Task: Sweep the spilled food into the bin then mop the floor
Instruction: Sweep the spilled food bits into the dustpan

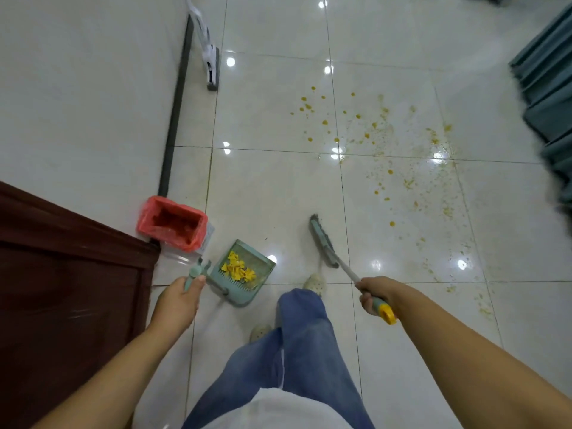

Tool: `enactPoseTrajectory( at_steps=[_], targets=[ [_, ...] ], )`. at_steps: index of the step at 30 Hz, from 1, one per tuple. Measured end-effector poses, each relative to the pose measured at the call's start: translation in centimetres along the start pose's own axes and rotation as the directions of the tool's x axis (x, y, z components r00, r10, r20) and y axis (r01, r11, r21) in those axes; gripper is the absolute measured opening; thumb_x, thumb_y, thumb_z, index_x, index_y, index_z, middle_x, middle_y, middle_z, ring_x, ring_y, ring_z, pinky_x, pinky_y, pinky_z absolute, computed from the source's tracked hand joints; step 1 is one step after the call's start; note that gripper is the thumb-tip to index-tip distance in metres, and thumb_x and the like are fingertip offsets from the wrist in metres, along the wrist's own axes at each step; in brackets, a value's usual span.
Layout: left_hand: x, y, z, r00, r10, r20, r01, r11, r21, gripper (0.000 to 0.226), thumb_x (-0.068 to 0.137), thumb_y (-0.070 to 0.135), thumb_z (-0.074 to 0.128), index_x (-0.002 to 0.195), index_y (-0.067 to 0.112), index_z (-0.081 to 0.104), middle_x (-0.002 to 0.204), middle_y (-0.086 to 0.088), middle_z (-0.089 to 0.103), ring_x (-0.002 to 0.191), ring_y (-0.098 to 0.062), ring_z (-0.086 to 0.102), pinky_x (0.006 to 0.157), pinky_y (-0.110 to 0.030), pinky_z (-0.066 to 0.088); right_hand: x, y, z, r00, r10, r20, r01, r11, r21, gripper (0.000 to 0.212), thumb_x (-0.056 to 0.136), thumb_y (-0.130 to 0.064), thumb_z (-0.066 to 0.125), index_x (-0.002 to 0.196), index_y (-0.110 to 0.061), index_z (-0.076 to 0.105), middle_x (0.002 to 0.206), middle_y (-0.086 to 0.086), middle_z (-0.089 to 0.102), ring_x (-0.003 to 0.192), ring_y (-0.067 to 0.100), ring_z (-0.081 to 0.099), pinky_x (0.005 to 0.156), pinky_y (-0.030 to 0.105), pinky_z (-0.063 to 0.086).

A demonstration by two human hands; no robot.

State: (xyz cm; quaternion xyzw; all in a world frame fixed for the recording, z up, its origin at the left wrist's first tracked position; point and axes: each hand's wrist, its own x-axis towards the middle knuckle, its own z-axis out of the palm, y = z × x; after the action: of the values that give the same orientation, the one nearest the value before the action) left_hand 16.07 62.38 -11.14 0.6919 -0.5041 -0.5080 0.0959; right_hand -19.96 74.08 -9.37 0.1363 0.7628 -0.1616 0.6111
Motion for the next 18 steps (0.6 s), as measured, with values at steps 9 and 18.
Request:
enactPoseTrajectory(
  at_steps=[9,18],
  targets=[
    [0.4,-1.3,-0.3,1.0,-0.013,-0.014,0.013,1.0,-0.002,0.04,0.095,0.033,0.051,0.061,0.013,0.043,0.049,-0.004,0.045,0.044,-0.021,0.039,0.047,-0.031,0.03,0.1,-1.2,7.0,0.989,-0.08,0.122,0.138,0.791,-0.596,0.041,0.097,-0.016,0.047,0.138,-0.013,0.043,0.069,0.008,0.05,0.051,0.011,0.045,0.054,0.022,0.047],
    [-0.5,-0.8,-0.2,1.0,0.01,-0.024,-0.009,0.999,0.043,0.039,0.094,0.034,0.052,0.062,0.012,0.048,0.053,-0.006,0.052,0.05,-0.023,0.047,0.051,-0.031,0.036,-3.2,-2.1,3.7,0.99,-0.072,0.125,0.13,0.816,-0.563,0.047,0.097,-0.012,0.048,0.142,-0.02,0.041,0.055,0.005,0.045,0.044,0.01,0.04,0.041,0.019,0.039]
  ],
)
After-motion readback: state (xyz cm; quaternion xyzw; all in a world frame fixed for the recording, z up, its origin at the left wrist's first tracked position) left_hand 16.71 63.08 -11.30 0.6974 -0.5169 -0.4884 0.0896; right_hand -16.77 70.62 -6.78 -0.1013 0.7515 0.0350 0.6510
